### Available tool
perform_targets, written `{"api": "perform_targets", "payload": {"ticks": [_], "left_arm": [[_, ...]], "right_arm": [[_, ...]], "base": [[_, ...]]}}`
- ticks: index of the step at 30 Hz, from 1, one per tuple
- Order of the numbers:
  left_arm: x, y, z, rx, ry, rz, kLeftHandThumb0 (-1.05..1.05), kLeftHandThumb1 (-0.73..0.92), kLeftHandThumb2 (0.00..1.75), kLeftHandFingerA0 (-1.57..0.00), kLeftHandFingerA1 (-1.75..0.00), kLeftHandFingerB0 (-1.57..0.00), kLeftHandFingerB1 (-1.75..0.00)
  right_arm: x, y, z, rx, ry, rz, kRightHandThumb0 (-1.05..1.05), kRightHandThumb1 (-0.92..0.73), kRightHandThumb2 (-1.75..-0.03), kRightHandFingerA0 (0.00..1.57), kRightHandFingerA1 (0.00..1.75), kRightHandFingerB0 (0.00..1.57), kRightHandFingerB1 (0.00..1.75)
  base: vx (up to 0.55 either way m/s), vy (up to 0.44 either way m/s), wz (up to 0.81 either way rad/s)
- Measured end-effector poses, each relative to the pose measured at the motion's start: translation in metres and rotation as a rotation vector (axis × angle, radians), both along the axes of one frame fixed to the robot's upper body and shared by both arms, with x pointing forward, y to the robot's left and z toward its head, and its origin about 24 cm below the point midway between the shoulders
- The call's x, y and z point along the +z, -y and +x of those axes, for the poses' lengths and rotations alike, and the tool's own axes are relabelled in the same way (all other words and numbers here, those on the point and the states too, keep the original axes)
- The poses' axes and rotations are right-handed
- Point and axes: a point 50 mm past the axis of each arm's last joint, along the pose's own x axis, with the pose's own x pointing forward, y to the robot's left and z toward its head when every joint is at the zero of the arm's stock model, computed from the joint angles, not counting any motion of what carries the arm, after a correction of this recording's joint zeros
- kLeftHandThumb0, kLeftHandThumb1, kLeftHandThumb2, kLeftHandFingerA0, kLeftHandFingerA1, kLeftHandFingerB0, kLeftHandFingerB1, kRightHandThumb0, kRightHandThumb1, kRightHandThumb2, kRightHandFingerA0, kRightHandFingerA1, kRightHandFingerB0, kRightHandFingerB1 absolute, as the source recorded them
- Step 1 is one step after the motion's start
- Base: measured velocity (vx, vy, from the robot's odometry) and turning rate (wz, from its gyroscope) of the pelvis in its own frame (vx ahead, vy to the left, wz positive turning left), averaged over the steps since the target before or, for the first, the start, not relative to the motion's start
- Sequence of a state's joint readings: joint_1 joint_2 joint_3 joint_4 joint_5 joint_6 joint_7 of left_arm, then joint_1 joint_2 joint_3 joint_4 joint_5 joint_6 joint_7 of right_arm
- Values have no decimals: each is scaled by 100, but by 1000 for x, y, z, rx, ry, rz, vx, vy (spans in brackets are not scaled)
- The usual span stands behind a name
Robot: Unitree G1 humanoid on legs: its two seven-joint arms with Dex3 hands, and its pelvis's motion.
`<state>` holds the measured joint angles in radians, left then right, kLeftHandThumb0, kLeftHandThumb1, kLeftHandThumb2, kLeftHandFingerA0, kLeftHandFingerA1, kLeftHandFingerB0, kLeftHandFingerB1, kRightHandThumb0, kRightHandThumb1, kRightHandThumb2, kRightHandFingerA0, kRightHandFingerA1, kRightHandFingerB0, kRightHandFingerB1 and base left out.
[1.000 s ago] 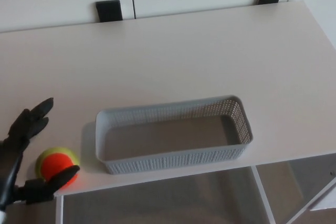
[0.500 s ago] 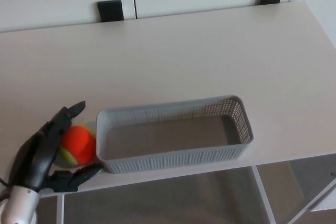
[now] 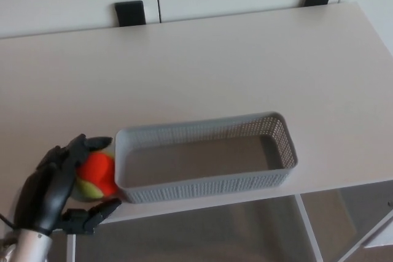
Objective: The robot walk towards a table in front and uses its left hand to pickup a tennis ball on the left side and put it in a container on the right hand side
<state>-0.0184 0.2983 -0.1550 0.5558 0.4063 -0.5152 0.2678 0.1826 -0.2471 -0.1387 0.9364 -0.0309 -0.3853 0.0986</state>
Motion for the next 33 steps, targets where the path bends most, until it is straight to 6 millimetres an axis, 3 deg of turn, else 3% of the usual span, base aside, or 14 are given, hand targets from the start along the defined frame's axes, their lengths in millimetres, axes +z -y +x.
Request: {"api": "perform_targets", "payload": {"ticks": [1,2,5,7,13,14,16,19,20,28,33], "left_arm": [[0,0,0,5,5,-3,-40,51,88,-97,-129,-82,-119],[1,0,0,10,11,-9,-29,69,57,-62,-175,-51,-164],[2,-2,1,30,21,-35,-28,72,52,-61,-175,-50,-162],[3,-2,2,40,31,-55,-26,66,60,-59,-175,-44,-167],[10,-6,2,60,48,-116,-27,71,52,-65,-174,-56,-159],[12,-7,2,61,53,-121,-24,72,52,-75,-175,-58,-155],[17,-10,1,66,69,-136,-25,72,51,-72,-172,-57,-153],[25,-19,0,90,77,-151,-20,70,51,-77,-175,-58,-153],[28,-23,0,105,82,-161,-19,66,58,-71,-175,-56,-162],[70,-42,9,158,209,-254,-3,68,54,-77,-175,-56,-175],[122,-37,19,98,377,-299,-7,67,54,-75,-175,-52,-175]], "right_arm": [[0,0,0,0,0,0,-67,-61,-58,67,71,48,48],[0,0,1,-1,0,0,-67,-61,-58,66,70,48,48],[0,0,1,0,-2,0,-68,-61,-58,66,71,48,49],[-1,0,1,-1,-6,0,-67,-61,-58,66,70,47,48],[0,-1,4,3,-1,-2,-67,-61,-58,67,68,48,46],[0,-1,4,3,-1,-2,-67,-61,-58,66,67,47,46],[1,-1,5,8,-3,-5,-67,-61,-59,67,66,47,45],[2,0,7,14,-2,-11,-66,-62,-58,67,66,48,45],[3,1,7,14,-1,-12,-66,-62,-58,68,65,48,45],[4,1,10,16,5,-12,-68,-62,-59,68,67,48,46],[3,1,10,19,1,-13,-67,-62,-59,68,67,49,46]], "base": [[0,0,0],[0,0,0],[0,0,0],[0,0,0],[0,0,0],[0,0,0],[0,0,0],[0,0,0],[0,0,0],[0,0,0],[0,0,0]]}}
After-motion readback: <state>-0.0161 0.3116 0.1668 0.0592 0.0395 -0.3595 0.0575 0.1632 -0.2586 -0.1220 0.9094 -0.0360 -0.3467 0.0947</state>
